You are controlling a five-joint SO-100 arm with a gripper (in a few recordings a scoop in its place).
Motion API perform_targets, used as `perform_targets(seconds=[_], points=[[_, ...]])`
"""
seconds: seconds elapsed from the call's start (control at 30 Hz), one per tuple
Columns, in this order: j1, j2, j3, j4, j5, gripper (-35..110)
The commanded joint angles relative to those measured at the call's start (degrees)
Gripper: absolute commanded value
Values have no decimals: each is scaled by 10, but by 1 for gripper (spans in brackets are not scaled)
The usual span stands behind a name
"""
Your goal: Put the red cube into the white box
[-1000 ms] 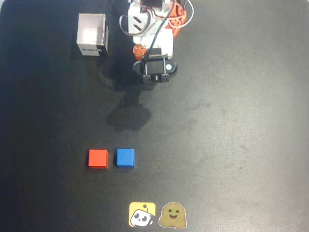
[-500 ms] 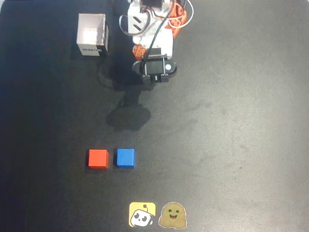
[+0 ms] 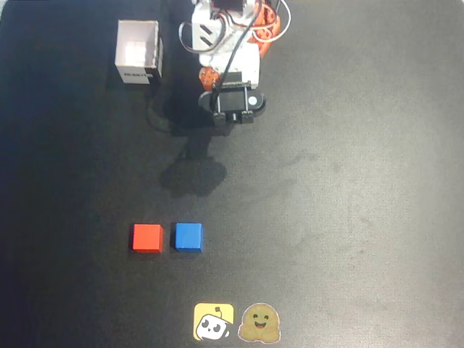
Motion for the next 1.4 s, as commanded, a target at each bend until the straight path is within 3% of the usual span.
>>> perform_targets(seconds=[0.0,0.2,0.5,0.7,1.0,1.37], points=[[0,2,-3,0,4,0],[4,2,-3,-12,25,0],[22,-12,-20,-127,17,0],[65,-313,-208,-192,-20,0],[134,-512,-313,-310,-65,0],[183,-783,-510,-372,-118,0]])
